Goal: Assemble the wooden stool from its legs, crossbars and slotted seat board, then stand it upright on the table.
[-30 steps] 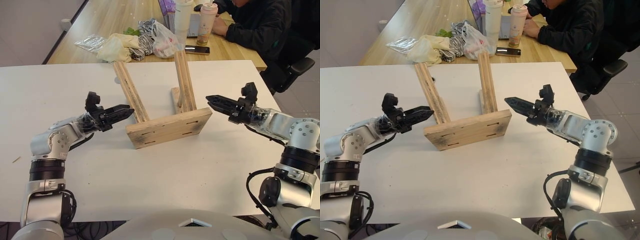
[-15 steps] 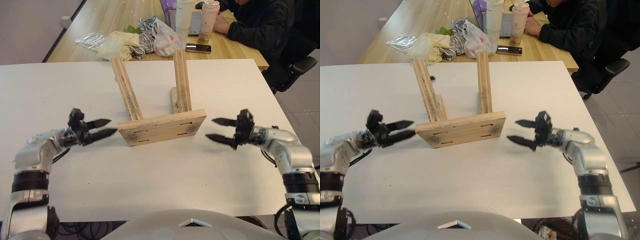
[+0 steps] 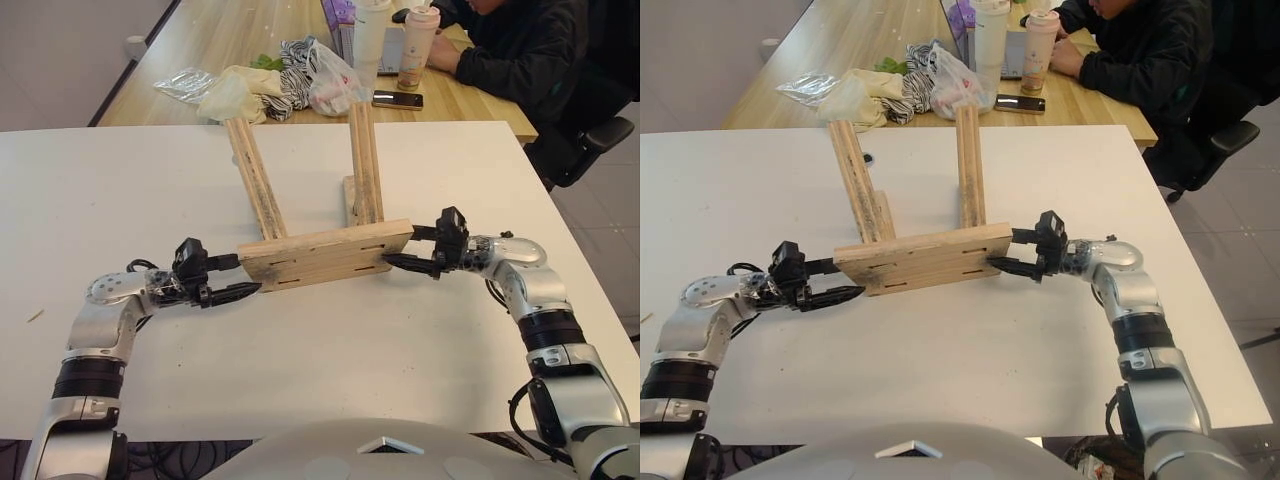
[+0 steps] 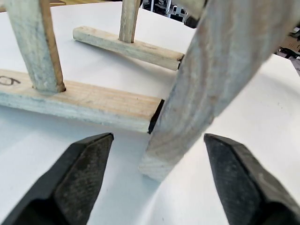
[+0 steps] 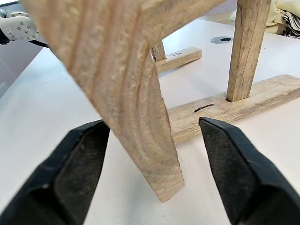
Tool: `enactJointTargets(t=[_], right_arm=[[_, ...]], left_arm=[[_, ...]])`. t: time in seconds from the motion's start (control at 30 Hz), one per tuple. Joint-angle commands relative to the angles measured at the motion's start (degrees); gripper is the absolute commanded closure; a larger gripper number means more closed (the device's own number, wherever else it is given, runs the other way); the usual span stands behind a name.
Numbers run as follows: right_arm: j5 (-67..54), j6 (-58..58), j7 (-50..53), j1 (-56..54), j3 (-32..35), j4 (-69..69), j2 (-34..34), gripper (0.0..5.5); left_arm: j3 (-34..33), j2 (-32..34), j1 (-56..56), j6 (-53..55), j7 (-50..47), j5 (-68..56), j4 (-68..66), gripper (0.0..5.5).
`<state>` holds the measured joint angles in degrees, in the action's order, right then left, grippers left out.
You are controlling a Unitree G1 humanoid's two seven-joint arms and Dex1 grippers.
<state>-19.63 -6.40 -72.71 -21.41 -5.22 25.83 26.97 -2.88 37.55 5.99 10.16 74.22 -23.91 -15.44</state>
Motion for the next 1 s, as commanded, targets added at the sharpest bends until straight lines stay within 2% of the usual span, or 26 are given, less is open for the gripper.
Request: enactJointTargets(t=[0.03, 0.2, 0.33, 0.47, 0.63, 0.77, 0.83, 1.0], right_arm=[[0.3, 0.2, -1.6, -2.0, -0.4, 2.0, -1.0, 2.71], [-2.3, -3.5, -3.9, -2.6, 1.2, 1.3, -1.4, 3.59], [-12.8, -16.2, -1.6, -4.2, 8.5, -3.0, -3.7, 3.61], [-27.0, -34.1, 11.0, -9.9, 18.0, -8.8, -5.8, 3.75], [-39.1, -46.9, 33.3, -20.3, 27.5, -6.8, -11.2, 3.99], [-41.1, -47.1, 49.9, -29.1, 33.0, 1.3, -15.3, 4.01], [-39.4, -43.3, 55.8, -33.7, 34.9, 7.9, -16.7, 4.01], [-32.8, -29.8, 61.8, -43.6, 37.0, 27.0, -16.8, 4.03]], left_arm=[[-1.0, -0.6, 1.7, 0.2, -0.7, -0.9, 0.6, 2.57], [-1.9, -0.9, 3.2, 4.5, -0.2, -4.6, 3.1, 3.46], [-5.9, -2.1, 6.4, 14.0, -3.2, -12.4, 6.8, 3.70], [-14.9, -5.9, 18.9, 28.4, -18.0, -26.7, 8.5, 3.82], [-19.5, -12.3, 34.5, 34.5, -39.6, -31.1, 2.9, 3.85], [-20.9, -16.9, 45.5, 38.9, -56.6, -29.5, -8.9, 3.85], [-20.9, -18.4, 49.8, 37.5, -60.4, -27.1, -17.1, 3.85], [-23.3, -20.0, 59.7, 27.8, -64.3, -22.3, -38.0, 3.85]])
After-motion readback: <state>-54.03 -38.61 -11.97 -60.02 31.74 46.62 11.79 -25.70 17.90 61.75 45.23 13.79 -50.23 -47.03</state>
